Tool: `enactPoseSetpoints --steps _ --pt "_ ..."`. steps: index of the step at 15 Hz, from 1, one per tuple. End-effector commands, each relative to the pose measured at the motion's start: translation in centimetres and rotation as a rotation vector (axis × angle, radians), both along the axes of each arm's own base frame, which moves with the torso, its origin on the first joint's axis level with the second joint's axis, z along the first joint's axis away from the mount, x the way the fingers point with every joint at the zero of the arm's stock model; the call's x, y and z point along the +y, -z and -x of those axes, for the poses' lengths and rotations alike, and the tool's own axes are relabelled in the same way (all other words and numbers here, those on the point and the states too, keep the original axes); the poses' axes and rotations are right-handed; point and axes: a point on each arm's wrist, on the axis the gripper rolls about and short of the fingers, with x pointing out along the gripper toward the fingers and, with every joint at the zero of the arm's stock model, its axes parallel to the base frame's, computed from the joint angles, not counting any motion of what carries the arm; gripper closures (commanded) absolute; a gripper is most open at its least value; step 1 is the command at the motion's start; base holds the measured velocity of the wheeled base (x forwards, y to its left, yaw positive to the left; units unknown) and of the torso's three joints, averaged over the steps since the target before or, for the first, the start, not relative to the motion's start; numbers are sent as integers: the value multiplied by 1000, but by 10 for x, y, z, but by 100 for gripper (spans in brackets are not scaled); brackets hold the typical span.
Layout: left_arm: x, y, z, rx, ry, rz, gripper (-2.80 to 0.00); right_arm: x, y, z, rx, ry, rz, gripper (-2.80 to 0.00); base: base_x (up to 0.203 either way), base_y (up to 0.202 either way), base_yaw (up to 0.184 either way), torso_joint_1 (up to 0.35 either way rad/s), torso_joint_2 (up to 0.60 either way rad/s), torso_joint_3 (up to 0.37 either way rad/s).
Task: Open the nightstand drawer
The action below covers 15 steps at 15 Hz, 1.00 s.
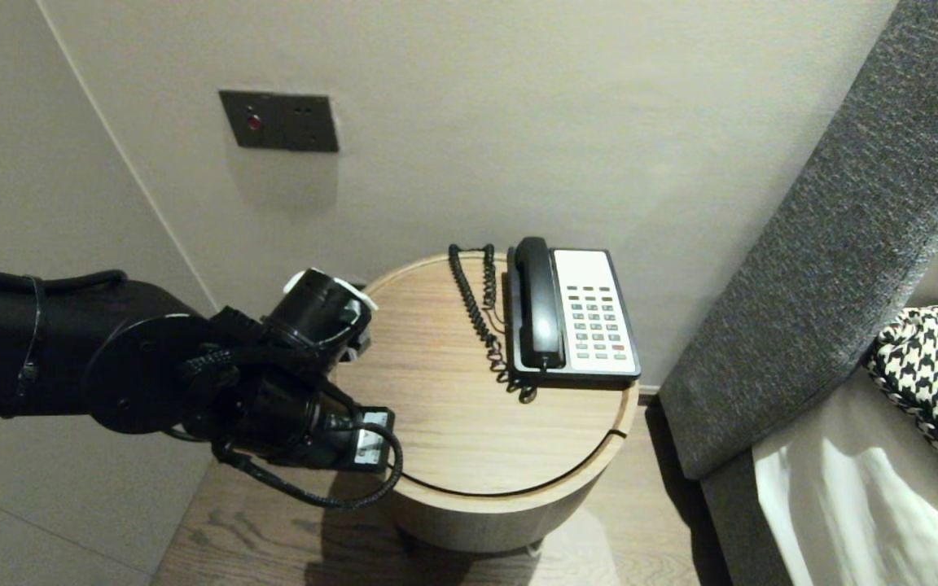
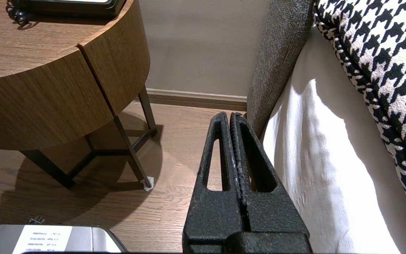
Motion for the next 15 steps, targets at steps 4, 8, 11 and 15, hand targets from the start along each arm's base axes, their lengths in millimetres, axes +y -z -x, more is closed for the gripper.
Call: enactPoseSetpoints --steps 4,8,11,15 --pt "-5 9 5 30 20 -18 0 0 0 0 2 -2 0 0 0 0 0 0 0 0" --pt "-11 6 17 25 59 -19 0 0 0 0 2 -1 1 0 0 0 0 0 0 0" --pt "-14 8 32 34 100 -27 0 0 0 0 2 -1 0 0 0 0 0 0 0 0" --pt "-8 6 50 36 128 -32 0 0 0 0 2 -2 0 0 0 0 0 0 0 0"
